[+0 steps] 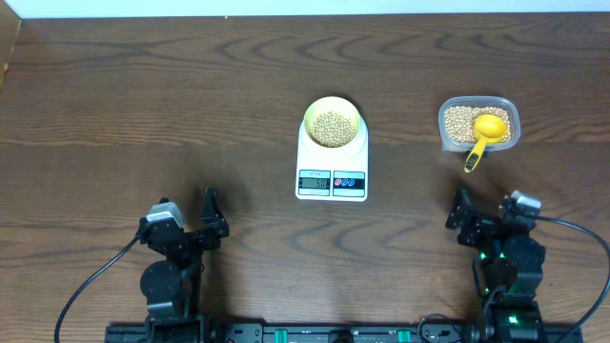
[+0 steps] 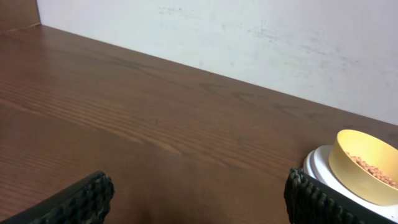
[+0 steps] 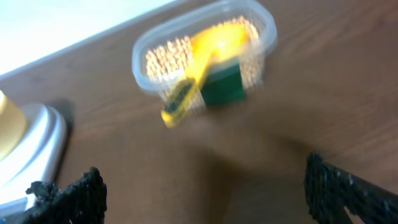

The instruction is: Scoop item into bowl and weigh 50g on scale

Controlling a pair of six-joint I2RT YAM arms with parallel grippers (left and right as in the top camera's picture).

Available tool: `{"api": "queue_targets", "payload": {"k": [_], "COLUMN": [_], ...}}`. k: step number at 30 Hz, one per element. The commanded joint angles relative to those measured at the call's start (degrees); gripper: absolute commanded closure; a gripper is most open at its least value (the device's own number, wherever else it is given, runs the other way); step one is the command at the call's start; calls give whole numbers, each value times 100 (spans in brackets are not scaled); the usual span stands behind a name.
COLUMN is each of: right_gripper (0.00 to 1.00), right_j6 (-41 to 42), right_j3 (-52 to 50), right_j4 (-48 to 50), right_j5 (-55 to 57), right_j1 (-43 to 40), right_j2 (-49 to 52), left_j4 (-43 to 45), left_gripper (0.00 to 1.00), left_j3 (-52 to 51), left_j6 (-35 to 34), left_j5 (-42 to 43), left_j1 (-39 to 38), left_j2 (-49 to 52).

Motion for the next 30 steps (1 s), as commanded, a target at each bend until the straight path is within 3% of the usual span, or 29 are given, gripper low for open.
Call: {"api": "queue_targets", "payload": {"k": [1,30], "right_gripper": [1,1], "right_j6": [122,-1397], "right_j3": [-61,-61], "right_j4": [-205,-553], "right_j5": [83,363], "right_j1": [26,26], "right_j2": [-315,-2203], "left_j4": [-221,-221], "left_gripper": [10,10], "left_j3": [-87,-87], "left_j6": [74,74], "left_j5": [20,20], "left_j1": [-17,-17], "left_j2": [0,0]}}
